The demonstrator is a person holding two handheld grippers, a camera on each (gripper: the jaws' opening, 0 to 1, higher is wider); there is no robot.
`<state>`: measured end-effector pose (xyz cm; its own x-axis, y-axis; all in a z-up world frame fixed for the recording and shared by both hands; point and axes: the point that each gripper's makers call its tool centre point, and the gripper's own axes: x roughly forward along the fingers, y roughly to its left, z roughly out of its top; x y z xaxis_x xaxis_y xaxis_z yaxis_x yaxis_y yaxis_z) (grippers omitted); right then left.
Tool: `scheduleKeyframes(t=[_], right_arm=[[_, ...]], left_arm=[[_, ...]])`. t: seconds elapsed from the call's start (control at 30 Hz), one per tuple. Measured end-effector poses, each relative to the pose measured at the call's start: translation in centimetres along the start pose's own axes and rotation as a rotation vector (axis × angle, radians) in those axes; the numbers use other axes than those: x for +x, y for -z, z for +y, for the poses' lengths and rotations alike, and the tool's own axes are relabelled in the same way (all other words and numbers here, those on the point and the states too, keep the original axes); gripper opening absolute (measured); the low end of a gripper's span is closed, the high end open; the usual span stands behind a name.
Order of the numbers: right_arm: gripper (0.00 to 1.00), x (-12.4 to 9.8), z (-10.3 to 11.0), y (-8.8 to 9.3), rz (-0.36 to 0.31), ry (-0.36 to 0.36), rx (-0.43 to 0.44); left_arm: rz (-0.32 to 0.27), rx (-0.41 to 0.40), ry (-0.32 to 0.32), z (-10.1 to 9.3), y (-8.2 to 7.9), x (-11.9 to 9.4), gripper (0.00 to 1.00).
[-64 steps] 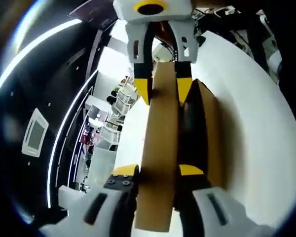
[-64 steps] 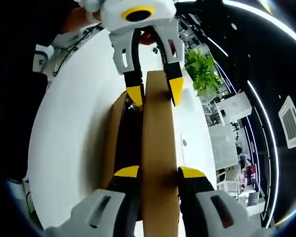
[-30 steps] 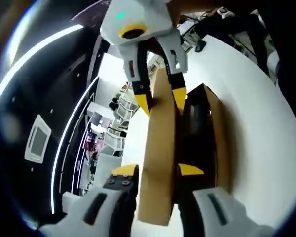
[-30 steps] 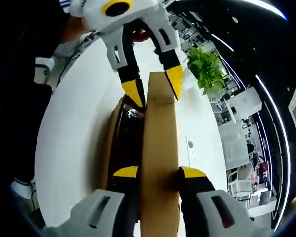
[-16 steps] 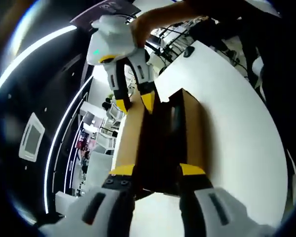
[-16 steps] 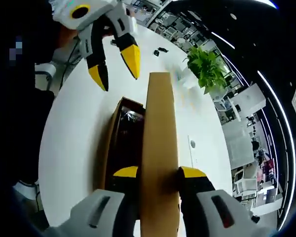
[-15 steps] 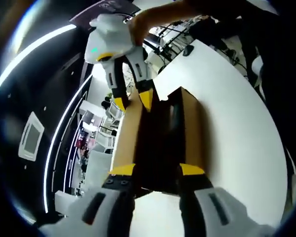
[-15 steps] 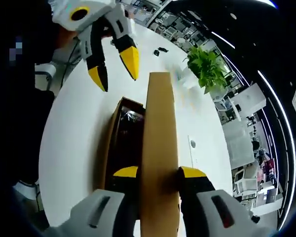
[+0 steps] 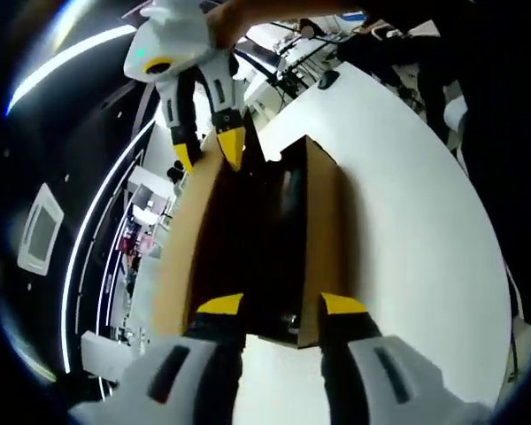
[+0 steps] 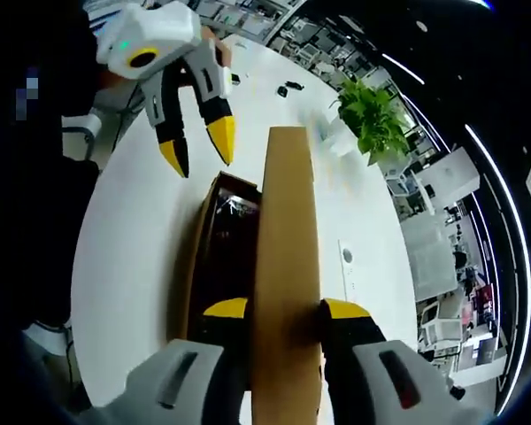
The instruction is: Operate the shoe box by opening the lid, removing the specified soft item, and placing it in the target area until the item is outside and the box remains undamaged.
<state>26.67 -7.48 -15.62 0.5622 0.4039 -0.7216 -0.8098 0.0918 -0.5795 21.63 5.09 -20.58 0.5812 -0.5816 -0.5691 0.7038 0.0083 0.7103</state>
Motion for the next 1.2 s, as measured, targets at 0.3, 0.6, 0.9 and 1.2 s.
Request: scheduleKeyframes(t=[0.3,0.6,0.9,1.2], right_arm=[[0.30,-0.1,-0.2,0.1,0.011,0.001,-0.005],[0.30,-0.2,-0.4,0.2,0.013,0.000,-0.005],[0.30,-0.2,-0.5,0.2,0.014,-0.001,-0.002],[0.30,-0.2,-0.5,0.2,0.014,0.003,-0.009]], left_arm=[[-0.013,-0.039,0.053,-0.9,0.7,1.8,0.33],[-0.030,-0.070,0.078,-1.1,0.7,2.7,0.33],[-0.040,-0.076,0.135,-1.7,0.8,4.2,0.30],[-0.048,-0.079,0.181,-2.0,1.1,5.7,0.30]])
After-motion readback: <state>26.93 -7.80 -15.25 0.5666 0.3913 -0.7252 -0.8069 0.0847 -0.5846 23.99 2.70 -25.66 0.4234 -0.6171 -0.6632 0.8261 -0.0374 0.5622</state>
